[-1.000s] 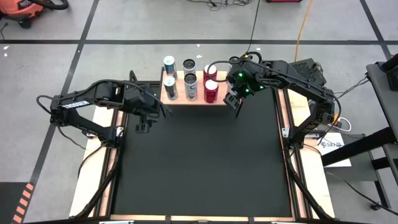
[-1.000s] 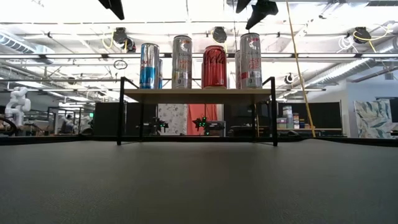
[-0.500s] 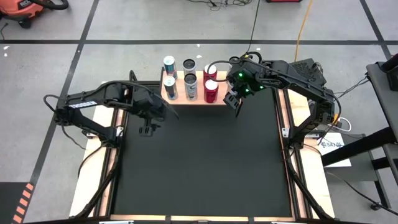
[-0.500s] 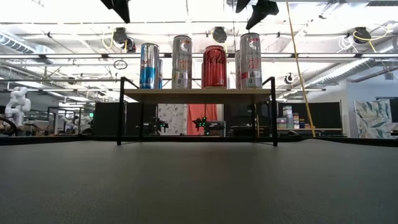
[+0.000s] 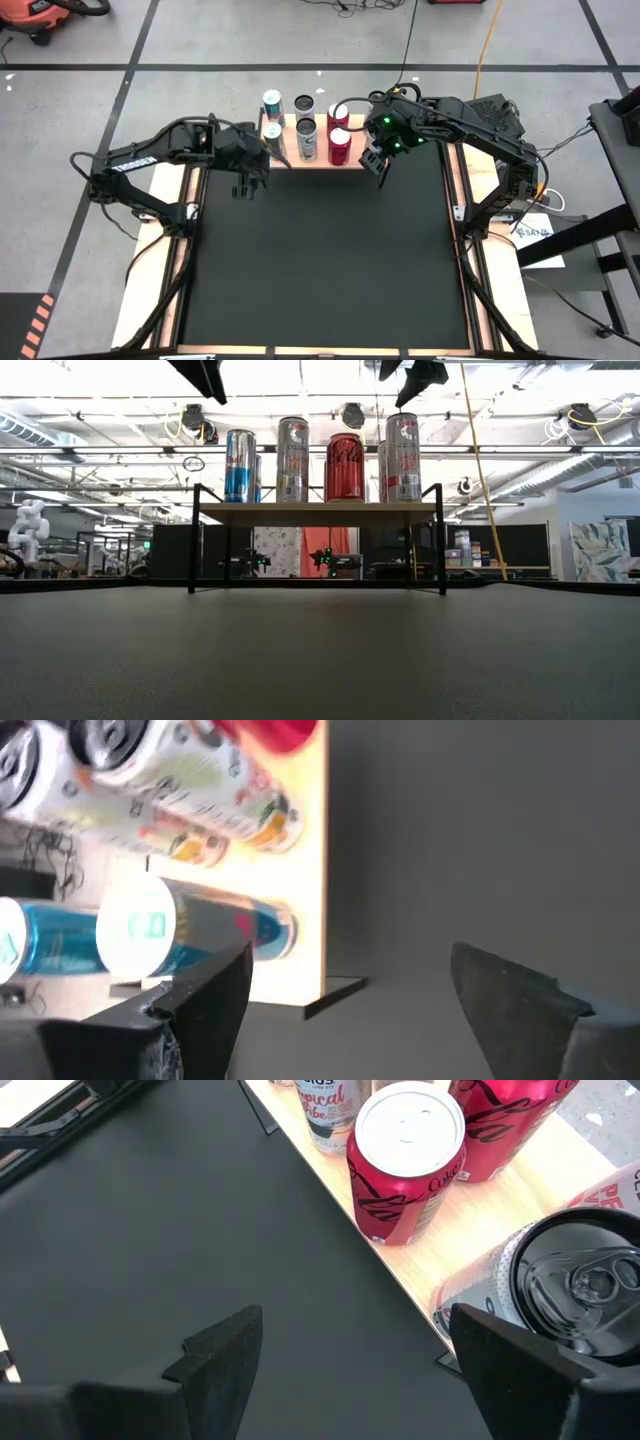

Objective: Place canned beverage on shelf
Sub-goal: Adjust the blue soda can on the shelf

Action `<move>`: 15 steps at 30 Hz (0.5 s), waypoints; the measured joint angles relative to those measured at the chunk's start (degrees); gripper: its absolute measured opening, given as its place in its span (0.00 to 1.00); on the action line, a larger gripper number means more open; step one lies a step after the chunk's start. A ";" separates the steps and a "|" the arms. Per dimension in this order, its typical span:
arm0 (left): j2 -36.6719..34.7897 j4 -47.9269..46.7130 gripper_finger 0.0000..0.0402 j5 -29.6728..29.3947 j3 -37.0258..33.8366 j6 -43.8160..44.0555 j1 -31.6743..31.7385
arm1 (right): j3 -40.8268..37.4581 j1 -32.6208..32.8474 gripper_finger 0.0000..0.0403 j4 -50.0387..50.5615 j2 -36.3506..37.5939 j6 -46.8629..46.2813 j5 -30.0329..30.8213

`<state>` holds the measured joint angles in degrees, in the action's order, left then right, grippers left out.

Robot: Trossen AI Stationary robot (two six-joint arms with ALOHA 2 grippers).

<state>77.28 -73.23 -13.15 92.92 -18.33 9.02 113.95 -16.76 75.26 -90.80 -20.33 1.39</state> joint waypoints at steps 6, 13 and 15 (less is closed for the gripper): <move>-0.02 0.28 0.82 0.70 0.00 -0.69 5.18 | 0.00 0.01 0.76 0.00 0.00 0.40 0.00; -0.04 0.74 0.82 3.96 0.00 -3.60 10.87 | 0.00 0.01 0.76 0.00 0.00 1.07 0.01; -0.04 0.83 0.82 3.93 0.00 -4.13 12.25 | 0.00 0.01 0.76 0.00 0.00 1.08 0.01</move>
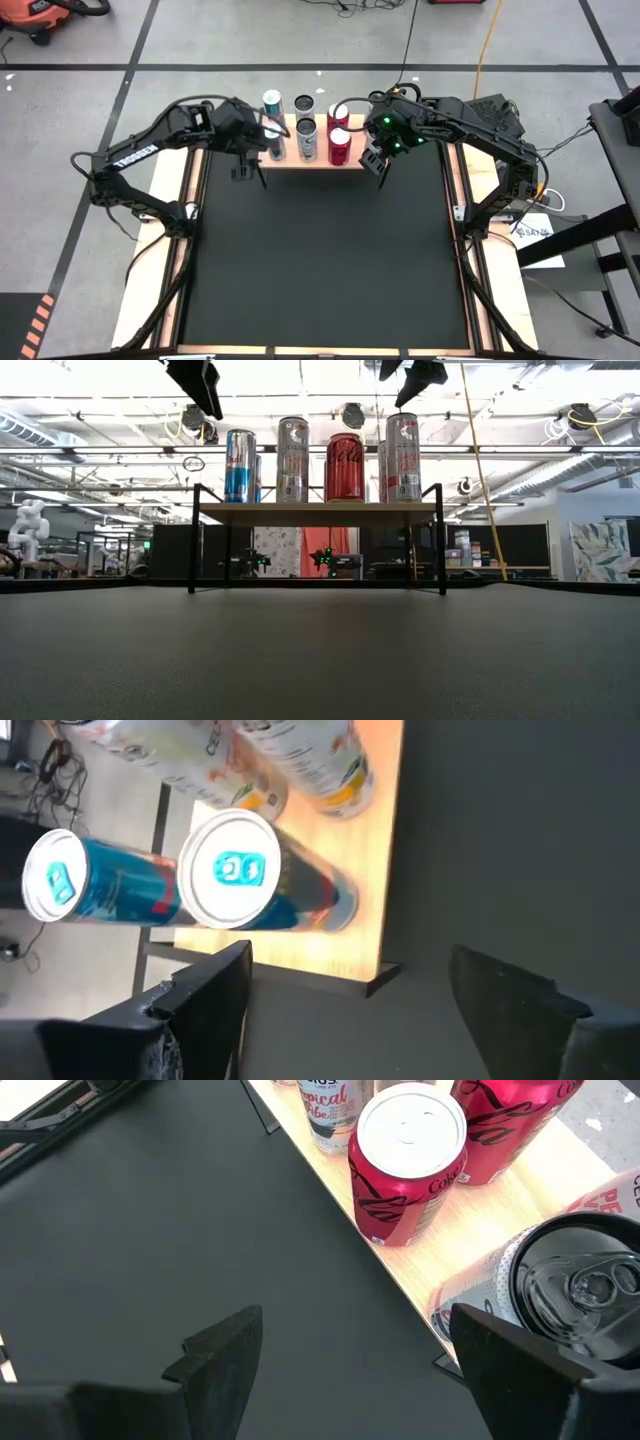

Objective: Place canned beverage on shelf
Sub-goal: Adjust the blue soda can on the shelf

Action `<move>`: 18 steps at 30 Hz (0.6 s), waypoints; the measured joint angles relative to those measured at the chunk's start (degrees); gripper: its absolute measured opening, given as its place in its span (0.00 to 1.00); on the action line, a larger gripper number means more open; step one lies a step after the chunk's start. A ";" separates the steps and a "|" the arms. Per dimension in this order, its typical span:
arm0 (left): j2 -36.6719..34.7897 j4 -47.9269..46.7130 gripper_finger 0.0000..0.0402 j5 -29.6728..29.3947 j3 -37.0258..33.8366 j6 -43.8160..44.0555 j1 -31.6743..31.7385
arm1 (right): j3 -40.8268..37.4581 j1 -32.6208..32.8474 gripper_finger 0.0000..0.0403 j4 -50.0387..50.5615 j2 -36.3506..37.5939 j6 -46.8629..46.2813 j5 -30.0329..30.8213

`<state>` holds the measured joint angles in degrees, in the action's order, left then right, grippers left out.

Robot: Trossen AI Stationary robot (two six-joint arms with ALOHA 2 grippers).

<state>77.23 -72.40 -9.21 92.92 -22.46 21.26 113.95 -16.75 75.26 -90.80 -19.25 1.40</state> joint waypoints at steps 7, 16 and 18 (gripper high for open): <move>0.00 -0.02 0.82 2.35 0.00 -1.42 4.78 | 0.00 0.00 0.76 -0.04 0.00 0.01 0.01; 0.00 0.13 0.82 5.08 0.00 -4.24 9.77 | 0.00 0.00 0.76 -0.50 0.00 0.01 0.01; 0.00 0.13 0.82 8.14 0.00 -5.22 10.63 | 0.00 -0.02 0.76 -0.82 0.00 0.01 0.01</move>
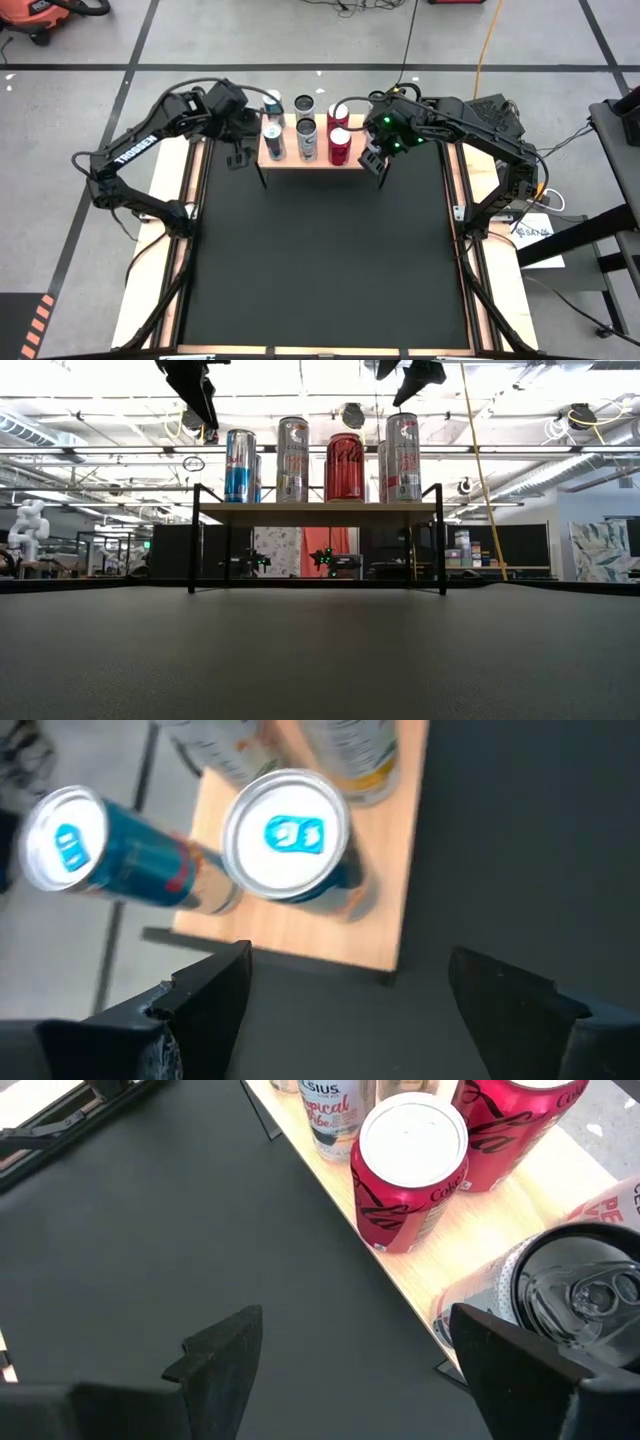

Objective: Place canned beverage on shelf
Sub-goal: Adjust the blue soda can on the shelf

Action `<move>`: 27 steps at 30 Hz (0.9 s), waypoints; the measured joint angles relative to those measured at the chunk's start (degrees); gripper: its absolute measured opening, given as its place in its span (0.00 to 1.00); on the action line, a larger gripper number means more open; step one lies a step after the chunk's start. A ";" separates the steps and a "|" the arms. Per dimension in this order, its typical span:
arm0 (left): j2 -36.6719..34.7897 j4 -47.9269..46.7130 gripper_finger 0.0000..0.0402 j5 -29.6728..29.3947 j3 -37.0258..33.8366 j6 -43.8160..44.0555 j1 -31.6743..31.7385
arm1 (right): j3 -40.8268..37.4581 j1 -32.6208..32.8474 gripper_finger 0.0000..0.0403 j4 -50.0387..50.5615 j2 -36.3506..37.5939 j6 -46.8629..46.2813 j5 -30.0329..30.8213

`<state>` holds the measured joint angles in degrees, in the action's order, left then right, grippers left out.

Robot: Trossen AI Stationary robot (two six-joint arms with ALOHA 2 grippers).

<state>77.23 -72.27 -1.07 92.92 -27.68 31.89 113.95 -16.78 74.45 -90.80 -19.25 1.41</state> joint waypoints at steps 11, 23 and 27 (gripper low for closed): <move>0.00 2.01 0.82 4.33 0.02 -4.67 2.77 | 0.00 0.02 0.76 -0.54 0.00 0.00 0.00; 1.34 4.13 0.82 10.15 0.02 -3.26 4.73 | 0.00 0.00 0.76 -0.54 0.00 0.44 0.00; 2.45 5.02 0.82 10.30 0.02 -1.26 4.77 | 0.00 0.02 0.76 -0.62 0.00 0.44 0.00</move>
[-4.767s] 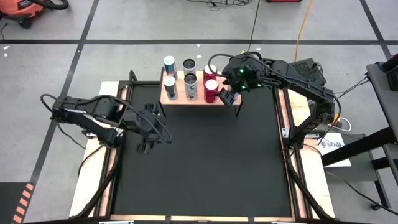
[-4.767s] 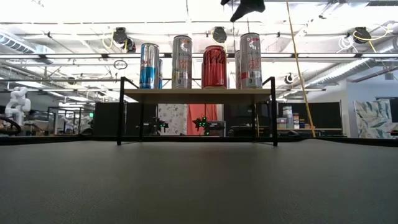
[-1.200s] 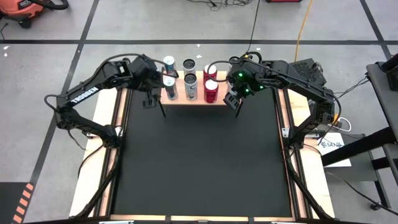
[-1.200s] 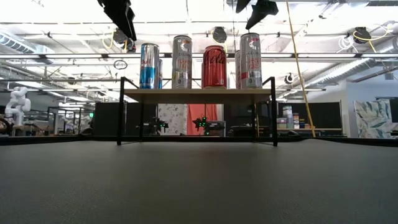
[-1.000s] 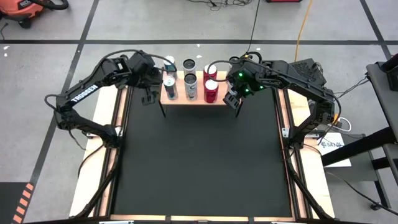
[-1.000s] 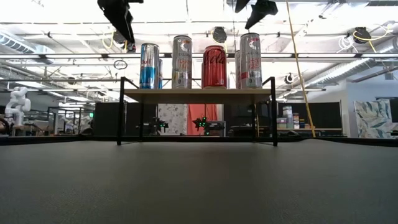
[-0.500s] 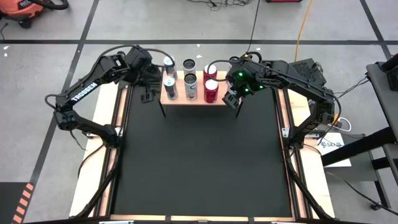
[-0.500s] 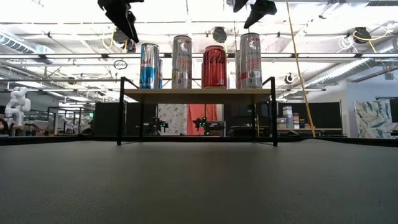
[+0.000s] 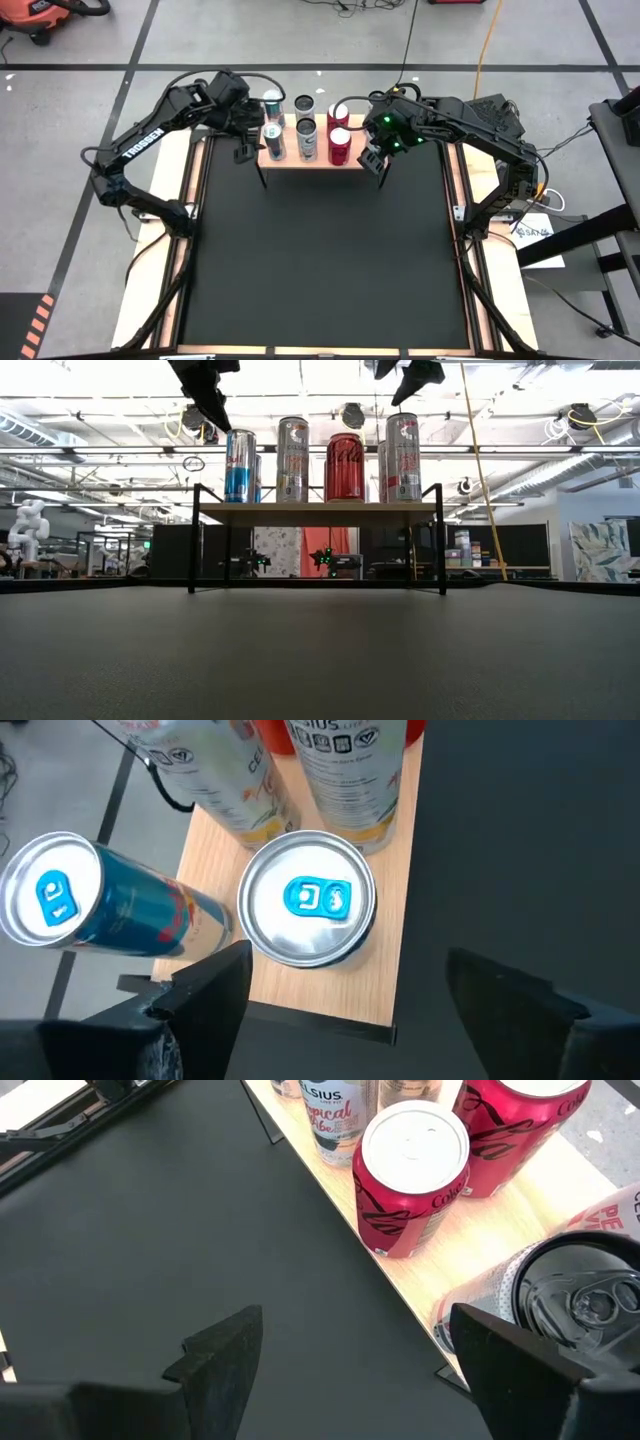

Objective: Place canned beverage on shelf
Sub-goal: Adjust the blue soda can on the shelf

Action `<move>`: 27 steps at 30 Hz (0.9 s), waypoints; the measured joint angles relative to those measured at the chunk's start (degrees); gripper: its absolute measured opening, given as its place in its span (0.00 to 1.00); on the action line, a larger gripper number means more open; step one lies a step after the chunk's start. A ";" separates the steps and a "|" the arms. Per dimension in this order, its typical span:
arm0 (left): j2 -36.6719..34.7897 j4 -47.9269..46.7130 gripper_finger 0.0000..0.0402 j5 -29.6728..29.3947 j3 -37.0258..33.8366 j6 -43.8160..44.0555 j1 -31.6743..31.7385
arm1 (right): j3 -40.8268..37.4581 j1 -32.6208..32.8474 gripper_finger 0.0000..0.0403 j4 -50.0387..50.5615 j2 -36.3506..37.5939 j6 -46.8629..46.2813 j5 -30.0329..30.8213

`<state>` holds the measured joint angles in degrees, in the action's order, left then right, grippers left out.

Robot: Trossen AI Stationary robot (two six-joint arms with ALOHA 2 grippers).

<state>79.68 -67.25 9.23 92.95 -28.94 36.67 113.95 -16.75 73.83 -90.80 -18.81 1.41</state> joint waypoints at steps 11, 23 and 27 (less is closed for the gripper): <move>0.54 2.64 0.82 -0.04 0.00 0.16 -0.03 | 0.00 -0.01 0.76 -0.34 0.00 0.00 0.00; 2.32 3.90 0.82 -0.07 0.00 1.69 0.09 | 0.00 -0.02 0.76 -0.34 0.00 0.00 0.00; 3.70 3.90 0.82 -1.16 0.00 1.70 0.09 | 0.00 -0.01 0.76 -0.34 0.00 0.00 0.00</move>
<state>83.38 -63.35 8.08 92.95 -27.23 36.75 113.95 -16.77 73.49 -90.80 -18.81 1.41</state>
